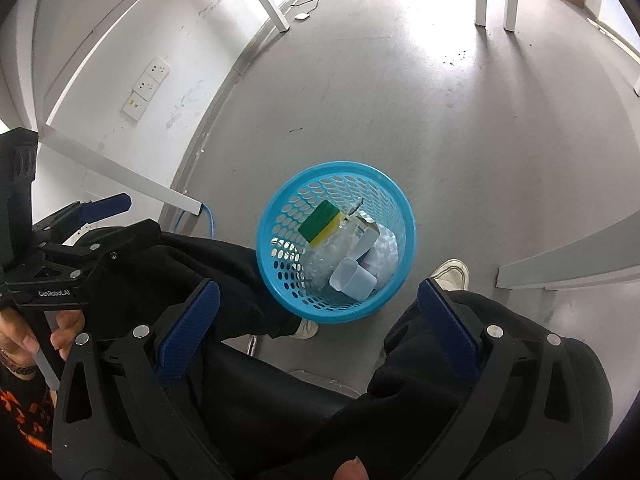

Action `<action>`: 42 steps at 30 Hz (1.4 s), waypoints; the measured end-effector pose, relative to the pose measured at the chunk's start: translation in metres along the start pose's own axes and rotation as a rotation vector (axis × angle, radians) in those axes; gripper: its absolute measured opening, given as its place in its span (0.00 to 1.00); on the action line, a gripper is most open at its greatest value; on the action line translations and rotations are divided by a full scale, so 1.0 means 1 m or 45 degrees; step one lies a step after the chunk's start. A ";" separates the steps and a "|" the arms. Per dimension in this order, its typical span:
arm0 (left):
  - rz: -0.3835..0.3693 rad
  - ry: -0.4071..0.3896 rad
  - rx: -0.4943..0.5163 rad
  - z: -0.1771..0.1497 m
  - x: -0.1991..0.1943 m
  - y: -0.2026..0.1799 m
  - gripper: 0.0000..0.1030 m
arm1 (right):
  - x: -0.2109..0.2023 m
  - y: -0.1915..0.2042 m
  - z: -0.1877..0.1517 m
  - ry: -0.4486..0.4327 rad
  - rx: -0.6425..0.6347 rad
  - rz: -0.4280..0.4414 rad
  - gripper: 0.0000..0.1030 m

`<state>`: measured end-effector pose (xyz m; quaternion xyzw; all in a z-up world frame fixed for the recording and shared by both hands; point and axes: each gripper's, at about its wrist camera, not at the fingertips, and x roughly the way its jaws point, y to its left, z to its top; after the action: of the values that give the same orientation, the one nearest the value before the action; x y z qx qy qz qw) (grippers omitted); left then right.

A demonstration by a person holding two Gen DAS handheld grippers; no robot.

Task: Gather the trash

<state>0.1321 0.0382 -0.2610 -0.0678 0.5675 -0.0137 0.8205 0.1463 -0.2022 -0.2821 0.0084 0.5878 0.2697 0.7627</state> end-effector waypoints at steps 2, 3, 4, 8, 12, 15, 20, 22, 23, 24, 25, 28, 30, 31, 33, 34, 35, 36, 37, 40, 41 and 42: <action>0.006 0.002 0.004 0.000 0.000 -0.001 0.95 | 0.001 0.000 0.000 -0.001 0.003 0.000 0.92; 0.005 0.001 0.005 0.001 0.000 -0.001 0.95 | 0.001 -0.001 0.000 -0.002 0.007 0.000 0.92; 0.004 0.003 0.001 0.001 0.001 -0.001 0.95 | 0.001 -0.001 0.000 -0.001 0.012 -0.003 0.92; 0.007 0.012 0.013 0.001 0.002 -0.003 0.95 | 0.002 -0.004 0.001 0.000 0.019 -0.017 0.92; -0.002 0.020 0.013 0.001 0.004 -0.005 0.95 | 0.003 -0.003 0.002 -0.006 0.009 -0.031 0.92; -0.008 0.029 0.012 0.001 0.005 -0.004 0.95 | 0.003 -0.004 0.002 -0.005 0.010 -0.037 0.92; -0.024 0.041 -0.011 0.002 0.008 0.003 0.95 | 0.004 -0.004 0.003 0.006 -0.001 -0.035 0.92; -0.023 0.049 -0.020 0.003 0.010 0.004 0.95 | 0.005 -0.004 0.003 0.009 0.000 -0.029 0.92; -0.030 0.054 -0.029 0.003 0.012 0.005 0.95 | 0.005 -0.005 0.003 0.011 -0.001 -0.026 0.92; -0.038 0.058 -0.038 0.003 0.012 0.006 0.95 | 0.005 -0.005 0.003 0.014 -0.001 -0.025 0.92; -0.041 0.061 -0.041 0.003 0.013 0.007 0.95 | 0.006 -0.005 0.003 0.016 -0.001 -0.025 0.92; -0.038 0.061 -0.042 0.003 0.014 0.008 0.95 | 0.006 -0.004 0.003 0.017 -0.002 -0.024 0.92; -0.040 0.064 -0.039 0.003 0.014 0.008 0.95 | 0.006 -0.005 0.003 0.017 0.001 -0.021 0.92; -0.040 0.065 -0.037 0.003 0.014 0.009 0.95 | 0.006 -0.004 0.003 0.018 0.002 -0.021 0.92; -0.042 0.066 -0.031 0.003 0.014 0.008 0.95 | 0.007 -0.004 0.002 0.019 0.004 -0.018 0.92; -0.041 0.066 -0.028 0.003 0.015 0.008 0.95 | 0.007 -0.004 0.002 0.019 0.004 -0.017 0.92; -0.039 0.066 -0.024 0.002 0.015 0.007 0.95 | 0.007 -0.004 0.002 0.020 0.004 -0.016 0.92; -0.037 0.067 -0.021 0.002 0.015 0.006 0.95 | 0.007 -0.005 0.003 0.020 0.004 -0.015 0.92; -0.036 0.068 -0.019 0.002 0.015 0.006 0.95 | 0.008 -0.004 0.002 0.022 0.004 -0.013 0.92; -0.037 0.062 -0.011 0.002 0.014 0.004 0.95 | 0.009 -0.005 0.002 0.027 0.001 -0.011 0.92; -0.036 0.061 -0.009 0.002 0.014 0.004 0.95 | 0.009 -0.004 0.002 0.028 0.000 -0.010 0.92; -0.037 0.062 -0.008 0.002 0.014 0.004 0.95 | 0.009 -0.005 0.002 0.027 0.002 -0.010 0.92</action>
<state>0.1387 0.0410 -0.2737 -0.0783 0.5862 -0.0252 0.8060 0.1512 -0.2022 -0.2907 0.0039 0.5962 0.2663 0.7574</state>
